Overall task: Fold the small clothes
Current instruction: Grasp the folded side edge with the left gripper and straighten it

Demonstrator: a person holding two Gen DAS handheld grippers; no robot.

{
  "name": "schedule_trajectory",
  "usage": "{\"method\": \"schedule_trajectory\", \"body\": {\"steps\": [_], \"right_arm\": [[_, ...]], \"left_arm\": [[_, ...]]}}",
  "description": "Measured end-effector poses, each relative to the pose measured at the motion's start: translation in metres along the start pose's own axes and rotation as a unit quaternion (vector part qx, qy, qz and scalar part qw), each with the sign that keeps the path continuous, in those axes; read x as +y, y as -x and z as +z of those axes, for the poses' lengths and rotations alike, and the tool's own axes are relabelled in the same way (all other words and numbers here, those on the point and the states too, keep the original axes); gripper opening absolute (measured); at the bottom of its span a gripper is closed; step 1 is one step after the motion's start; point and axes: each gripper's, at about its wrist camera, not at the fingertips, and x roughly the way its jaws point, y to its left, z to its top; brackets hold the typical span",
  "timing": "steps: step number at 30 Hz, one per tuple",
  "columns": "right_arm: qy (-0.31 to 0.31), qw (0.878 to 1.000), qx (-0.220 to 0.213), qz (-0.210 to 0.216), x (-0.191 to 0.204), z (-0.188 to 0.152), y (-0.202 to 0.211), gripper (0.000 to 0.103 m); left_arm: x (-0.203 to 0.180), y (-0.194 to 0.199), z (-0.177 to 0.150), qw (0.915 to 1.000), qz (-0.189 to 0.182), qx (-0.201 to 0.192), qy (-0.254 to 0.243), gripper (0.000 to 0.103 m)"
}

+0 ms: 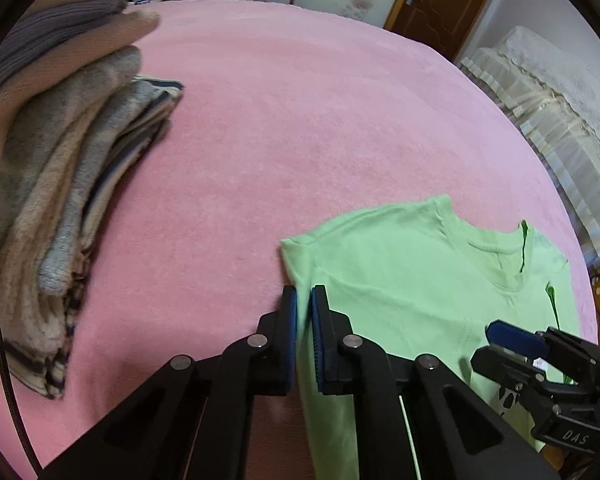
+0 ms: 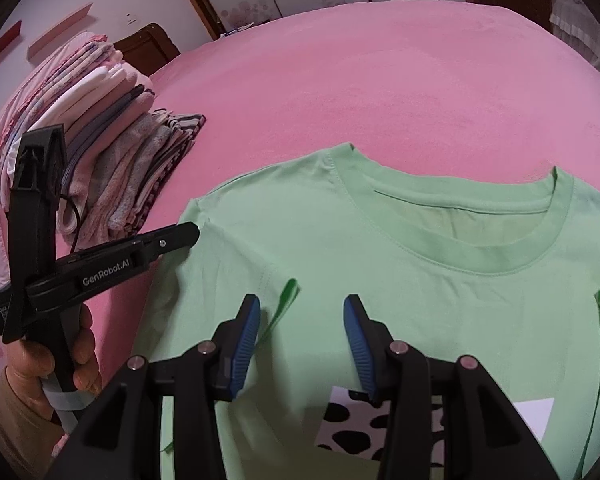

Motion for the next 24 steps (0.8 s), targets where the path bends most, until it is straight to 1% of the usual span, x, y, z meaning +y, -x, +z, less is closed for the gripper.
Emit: {"method": "schedule_trajectory", "body": {"steps": [4, 6, 7, 8, 10, 11, 15, 18, 21, 22, 23, 24], "right_arm": [[0.003, 1.0, -0.004, 0.006, 0.007, 0.003, -0.005, 0.044], [0.005, 1.0, -0.005, 0.009, 0.01, 0.006, -0.01, 0.044], [0.006, 1.0, -0.007, 0.008, 0.011, 0.007, -0.011, 0.042], [0.007, 1.0, -0.007, 0.008, 0.012, 0.008, -0.013, 0.033], [0.008, 1.0, -0.001, 0.011, 0.014, 0.01, -0.017, 0.022], [0.009, 1.0, -0.001, 0.01, 0.014, 0.01, -0.018, 0.021], [0.015, 1.0, -0.007, 0.006, 0.014, 0.009, -0.016, 0.021], [0.018, 1.0, -0.006, 0.008, 0.013, 0.007, -0.016, 0.021], [0.026, 1.0, -0.008, 0.003, 0.015, 0.006, -0.017, 0.021], [0.029, 1.0, -0.009, 0.001, 0.017, 0.007, -0.017, 0.021], [0.032, 0.999, -0.009, 0.0, 0.019, 0.007, -0.018, 0.021], [0.035, 0.999, -0.01, -0.002, 0.02, 0.007, -0.019, 0.022]], "left_arm": [[0.017, 0.005, 0.0, 0.9995, 0.004, -0.013, 0.029, 0.004], [0.024, 0.006, -0.001, 0.9993, 0.003, -0.014, 0.035, 0.004], [0.027, 0.007, -0.001, 0.9993, 0.002, -0.014, 0.034, 0.004], [0.027, 0.008, -0.002, 0.9994, -0.002, -0.013, 0.031, 0.004], [0.026, 0.009, 0.0, 0.9994, -0.022, -0.006, 0.024, 0.004], [0.024, 0.009, 0.001, 0.9994, -0.028, -0.003, 0.022, 0.005], [0.014, 0.006, 0.01, 0.9996, -0.028, 0.003, 0.004, 0.02], [0.003, -0.003, 0.015, 0.9997, -0.018, 0.015, -0.011, 0.025], [-0.004, -0.008, 0.017, 0.9995, -0.005, 0.021, -0.024, 0.025], [-0.008, -0.01, 0.016, 0.9992, 0.006, 0.019, -0.034, 0.023], [-0.013, -0.013, 0.016, 0.9987, 0.015, 0.016, -0.046, 0.011], [-0.018, -0.016, 0.015, 0.9982, 0.02, 0.014, -0.056, 0.004]]}}
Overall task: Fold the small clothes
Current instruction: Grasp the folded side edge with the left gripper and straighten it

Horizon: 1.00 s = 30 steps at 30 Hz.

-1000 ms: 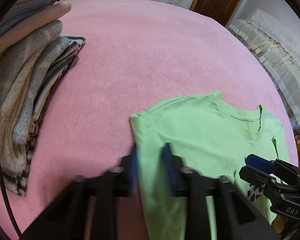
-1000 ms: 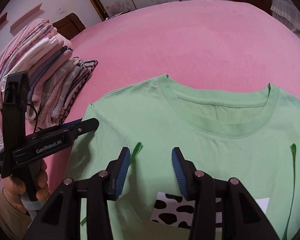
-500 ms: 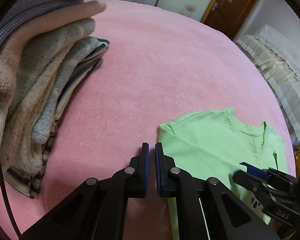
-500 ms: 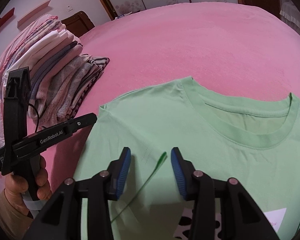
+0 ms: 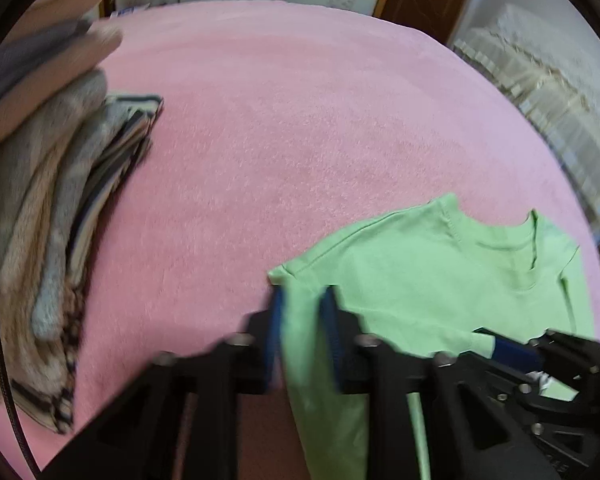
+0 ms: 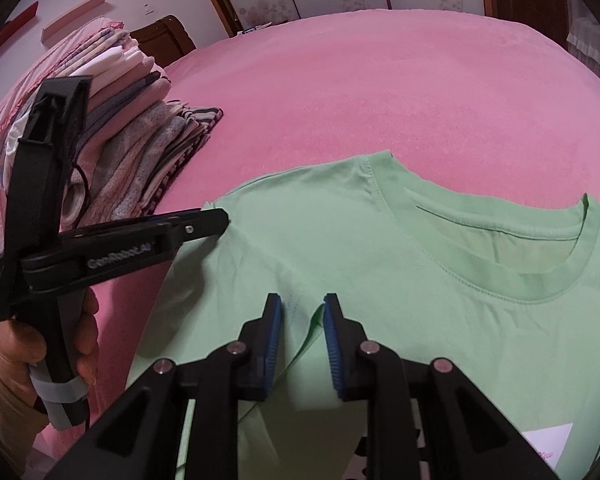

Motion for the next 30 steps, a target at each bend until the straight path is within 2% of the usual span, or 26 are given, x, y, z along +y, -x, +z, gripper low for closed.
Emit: {"method": "schedule_trajectory", "body": {"steps": [6, 11, 14, 17, 20, 23, 27, 30], "right_arm": [[0.013, 1.0, -0.007, 0.001, 0.009, 0.004, -0.003, 0.021], [0.019, 1.0, -0.012, -0.003, 0.017, 0.011, -0.009, 0.018], [0.019, 1.0, -0.01, -0.008, 0.017, 0.013, -0.014, 0.018], [0.02, 1.0, -0.004, -0.015, 0.017, 0.011, -0.015, 0.018], [0.008, 1.0, -0.003, -0.01, 0.015, 0.01, -0.006, 0.02], [0.006, 1.0, -0.011, -0.009, 0.014, 0.002, 0.016, 0.02], [0.013, 1.0, -0.021, -0.007, 0.017, -0.02, 0.053, 0.02], [0.009, 1.0, -0.026, 0.005, 0.021, -0.045, 0.082, 0.02]], "left_arm": [[0.017, 0.015, 0.002, 0.9991, -0.007, -0.031, 0.029, 0.001], [0.03, 0.019, 0.003, 0.999, -0.01, -0.034, 0.028, 0.001], [0.037, 0.021, 0.002, 0.9992, 0.005, -0.037, 0.014, 0.001], [0.031, 0.017, -0.005, 0.999, 0.034, -0.027, -0.008, 0.002], [0.024, 0.025, -0.012, 0.9991, 0.037, -0.019, -0.003, 0.009], [0.015, 0.056, -0.029, 0.9982, 0.048, -0.031, -0.017, 0.024], [-0.004, 0.111, -0.073, 0.9953, 0.063, -0.061, -0.04, 0.048], [-0.014, 0.14, -0.114, 0.9958, 0.058, -0.06, -0.039, 0.048]]}}
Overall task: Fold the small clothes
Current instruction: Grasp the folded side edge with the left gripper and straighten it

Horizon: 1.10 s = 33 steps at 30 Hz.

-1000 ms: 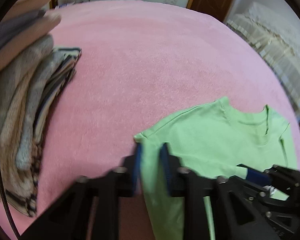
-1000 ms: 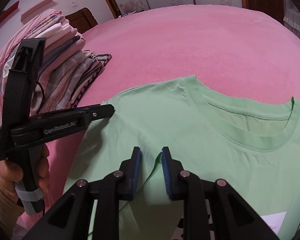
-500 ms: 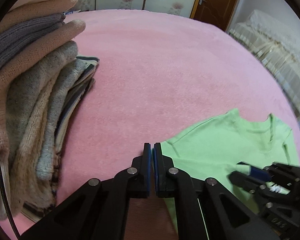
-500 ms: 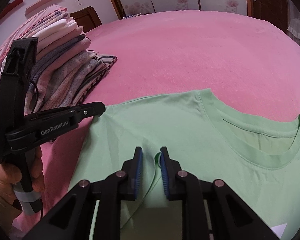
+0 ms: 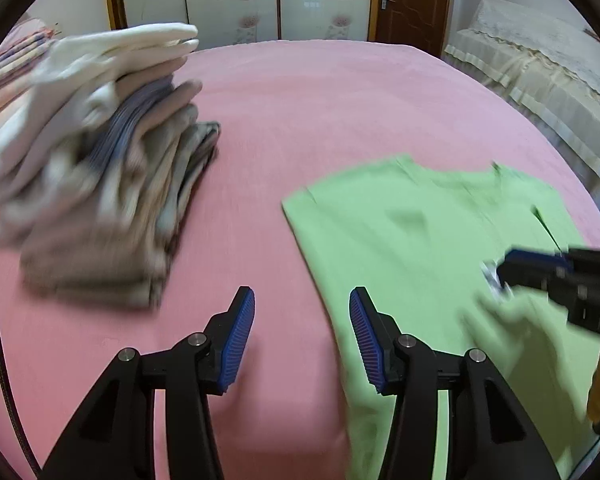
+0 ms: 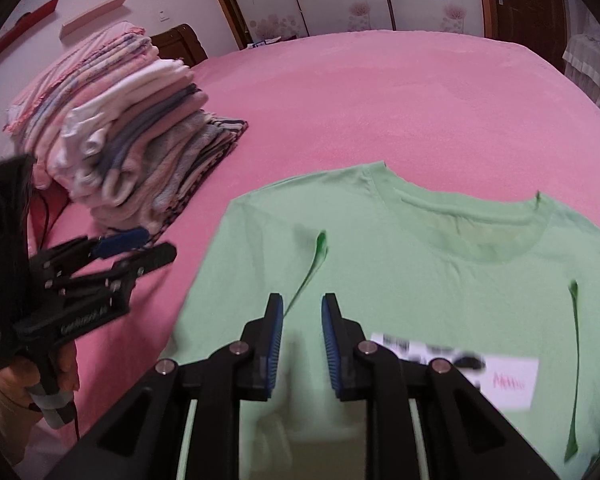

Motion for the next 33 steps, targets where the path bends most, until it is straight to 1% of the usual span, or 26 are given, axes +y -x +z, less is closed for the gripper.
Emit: {"method": "schedule_trajectory", "body": {"steps": [2, 3, 6, 9, 10, 11, 12, 14, 16, 19, 24, 26, 28, 29, 30, 33], "right_arm": [[-0.003, 1.0, -0.003, 0.005, 0.003, -0.017, 0.019, 0.02], [-0.002, 1.0, -0.005, 0.004, 0.006, -0.029, 0.029, 0.02], [0.0, 1.0, -0.008, -0.003, 0.01, -0.06, 0.053, 0.02], [0.0, 1.0, -0.004, -0.011, 0.013, -0.086, 0.067, 0.02], [-0.001, 1.0, 0.0, -0.013, 0.013, -0.099, 0.074, 0.02], [-0.004, 1.0, 0.003, -0.013, 0.012, -0.105, 0.077, 0.02], [-0.011, 1.0, 0.01, -0.015, 0.008, -0.116, 0.082, 0.02], [-0.019, 1.0, 0.014, -0.019, 0.002, -0.129, 0.089, 0.02], [-0.025, 0.999, 0.02, -0.033, -0.008, -0.146, 0.096, 0.02], [-0.032, 0.997, 0.029, -0.06, -0.025, -0.162, 0.102, 0.02], [-0.07, 0.993, 0.03, -0.089, -0.061, -0.185, 0.118, 0.02], [-0.081, 0.991, 0.026, -0.099, -0.071, -0.189, 0.125, 0.02], [-0.091, 0.989, 0.016, -0.113, -0.084, -0.192, 0.135, 0.02], [-0.094, 0.989, 0.012, -0.118, -0.088, -0.192, 0.138, 0.02], [-0.096, 0.987, 0.005, -0.126, -0.094, -0.192, 0.144, 0.02], [-0.094, 0.985, -0.013, -0.145, -0.111, -0.19, 0.153, 0.02]], "left_arm": [[-0.009, 0.017, -0.029, 1.0, -0.005, 0.005, 0.001, 0.048], [-0.012, 0.02, -0.038, 1.0, -0.006, 0.007, 0.003, 0.048], [-0.024, 0.015, -0.062, 0.9997, 0.001, 0.023, -0.002, 0.048], [-0.037, 0.002, -0.067, 0.9993, 0.018, 0.032, -0.013, 0.048], [-0.04, -0.002, -0.067, 0.999, 0.024, 0.033, -0.016, 0.048], [-0.041, -0.006, -0.067, 0.9988, 0.028, 0.036, -0.016, 0.048], [-0.042, -0.008, -0.066, 0.9987, 0.034, 0.035, -0.013, 0.048], [-0.037, -0.014, -0.066, 0.9978, 0.057, 0.033, 0.001, 0.048], [-0.026, -0.015, -0.068, 0.9966, 0.072, 0.032, 0.022, 0.048], [-0.013, -0.015, -0.073, 0.996, 0.075, 0.033, 0.037, 0.048], [-0.014, -0.014, -0.08, 0.9954, 0.087, 0.034, 0.022, 0.048], [-0.015, -0.011, -0.081, 0.9951, 0.085, 0.045, 0.025, 0.049], [-0.015, -0.006, -0.082, 0.9949, 0.081, 0.052, 0.03, 0.057], [-0.017, -0.001, -0.085, 0.9946, 0.083, 0.055, 0.03, 0.063], [-0.019, 0.004, -0.087, 0.9947, 0.082, 0.053, 0.029, 0.065], [-0.031, 0.024, -0.096, 0.9962, 0.071, 0.046, 0.019, 0.065]]}}
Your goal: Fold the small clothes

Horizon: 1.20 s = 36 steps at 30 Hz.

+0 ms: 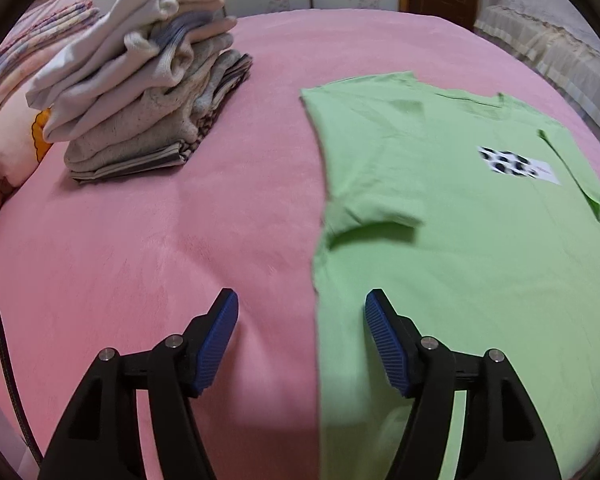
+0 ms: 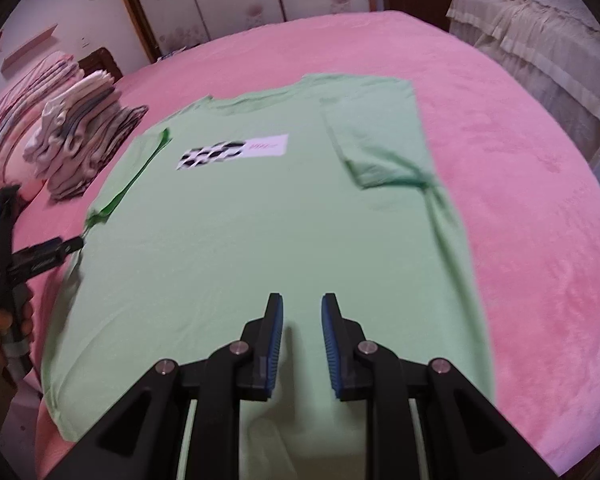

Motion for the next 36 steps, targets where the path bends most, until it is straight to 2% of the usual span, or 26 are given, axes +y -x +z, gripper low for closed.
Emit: {"method": "schedule_trajectory", "body": {"steps": [6, 9, 13, 18, 20, 23, 30, 36], "right_arm": [[-0.005, 1.0, -0.01, -0.003, -0.036, 0.027, -0.015, 0.02], [-0.024, 1.0, -0.001, 0.021, -0.053, 0.042, -0.03, 0.019], [-0.032, 0.999, 0.011, 0.025, -0.066, 0.051, -0.047, 0.019], [-0.029, 0.999, 0.014, -0.006, -0.076, 0.057, -0.059, 0.019], [-0.026, 0.999, 0.013, -0.025, -0.083, 0.056, -0.06, 0.009], [-0.027, 0.999, 0.015, -0.031, -0.091, 0.053, -0.061, 0.004], [-0.029, 0.999, 0.017, -0.033, -0.094, 0.047, -0.057, 0.004], [-0.022, 0.999, 0.02, -0.036, -0.088, 0.031, -0.04, 0.004]], "left_arm": [[-0.02, 0.024, -0.007, 0.9992, -0.031, -0.025, 0.004, 0.065], [-0.033, 0.019, -0.002, 0.9986, -0.05, -0.021, 0.002, 0.065], [-0.047, -0.001, 0.006, 0.9979, -0.065, -0.005, 0.005, 0.065], [-0.045, -0.028, 0.008, 0.9983, -0.052, 0.015, 0.022, 0.065], [-0.042, -0.028, 0.008, 0.9985, -0.049, 0.012, 0.023, 0.065], [-0.042, -0.028, 0.006, 0.9989, -0.042, 0.01, 0.018, 0.067], [-0.041, -0.027, 0.006, 0.999, -0.041, 0.017, 0.011, 0.067], [-0.042, -0.012, -0.004, 0.9988, -0.038, 0.026, -0.019, 0.072]]}}
